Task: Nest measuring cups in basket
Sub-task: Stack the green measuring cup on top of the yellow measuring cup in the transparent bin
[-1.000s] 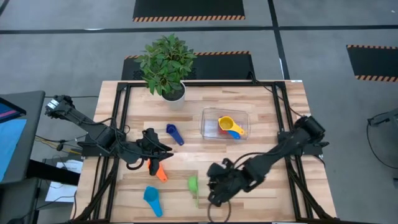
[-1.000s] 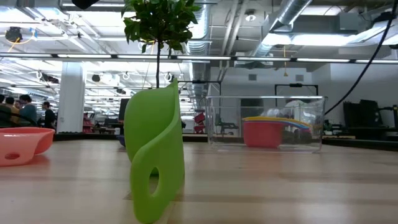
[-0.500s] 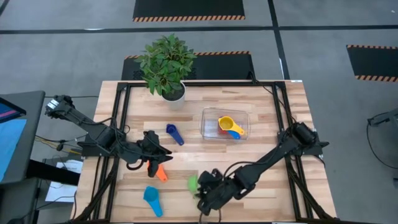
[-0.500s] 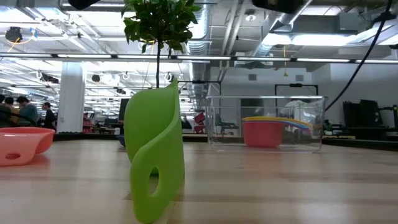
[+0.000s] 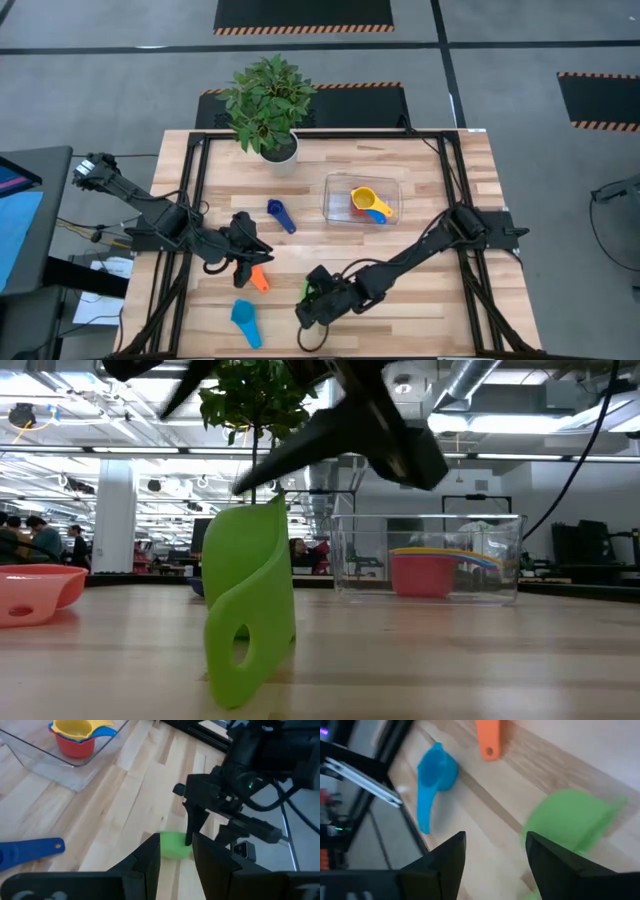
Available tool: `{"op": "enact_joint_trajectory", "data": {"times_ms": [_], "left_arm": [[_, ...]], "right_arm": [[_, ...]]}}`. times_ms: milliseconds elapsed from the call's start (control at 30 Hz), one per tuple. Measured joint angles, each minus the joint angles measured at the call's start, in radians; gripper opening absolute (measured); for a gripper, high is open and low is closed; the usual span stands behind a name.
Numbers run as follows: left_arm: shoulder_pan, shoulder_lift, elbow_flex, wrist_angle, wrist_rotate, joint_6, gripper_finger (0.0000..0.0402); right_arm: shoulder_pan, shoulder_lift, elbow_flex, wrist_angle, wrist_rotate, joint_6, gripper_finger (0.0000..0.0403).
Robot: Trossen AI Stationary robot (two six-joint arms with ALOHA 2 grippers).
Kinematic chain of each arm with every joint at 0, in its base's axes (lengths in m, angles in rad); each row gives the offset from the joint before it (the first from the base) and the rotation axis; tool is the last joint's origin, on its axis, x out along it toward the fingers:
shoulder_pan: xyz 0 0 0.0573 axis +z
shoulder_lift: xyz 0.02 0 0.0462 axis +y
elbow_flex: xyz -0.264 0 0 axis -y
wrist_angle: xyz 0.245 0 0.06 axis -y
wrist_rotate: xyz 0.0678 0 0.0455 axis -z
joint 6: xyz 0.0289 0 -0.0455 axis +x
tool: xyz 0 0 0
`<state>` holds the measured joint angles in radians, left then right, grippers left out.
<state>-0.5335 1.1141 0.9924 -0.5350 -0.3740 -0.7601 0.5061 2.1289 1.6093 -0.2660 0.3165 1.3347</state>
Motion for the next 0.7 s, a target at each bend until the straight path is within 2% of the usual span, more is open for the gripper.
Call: {"op": "enact_joint_trajectory", "data": {"times_ms": [133,267,433,700], "left_arm": [[0.0,0.0,0.0,-0.006,0.003,0.004,0.0103],[0.0,0.0,0.0,-0.01,0.003,0.004,0.0103],[0.0,0.0,0.0,-0.013,0.001,-0.001,0.0103],[0.0,0.0,0.0,-0.013,-0.006,-0.002,0.0103]], "right_arm": [[0.007,-0.047,0.003,0.045,0.0,-0.053,0.0224],[0.02,-0.084,0.004,-0.046,0.0,-0.079,0.0215],[0.043,-0.081,0.002,-0.205,0.0,-0.009,0.0203],[0.034,-0.079,0.002,-0.233,0.047,-0.05,0.0199]]}}
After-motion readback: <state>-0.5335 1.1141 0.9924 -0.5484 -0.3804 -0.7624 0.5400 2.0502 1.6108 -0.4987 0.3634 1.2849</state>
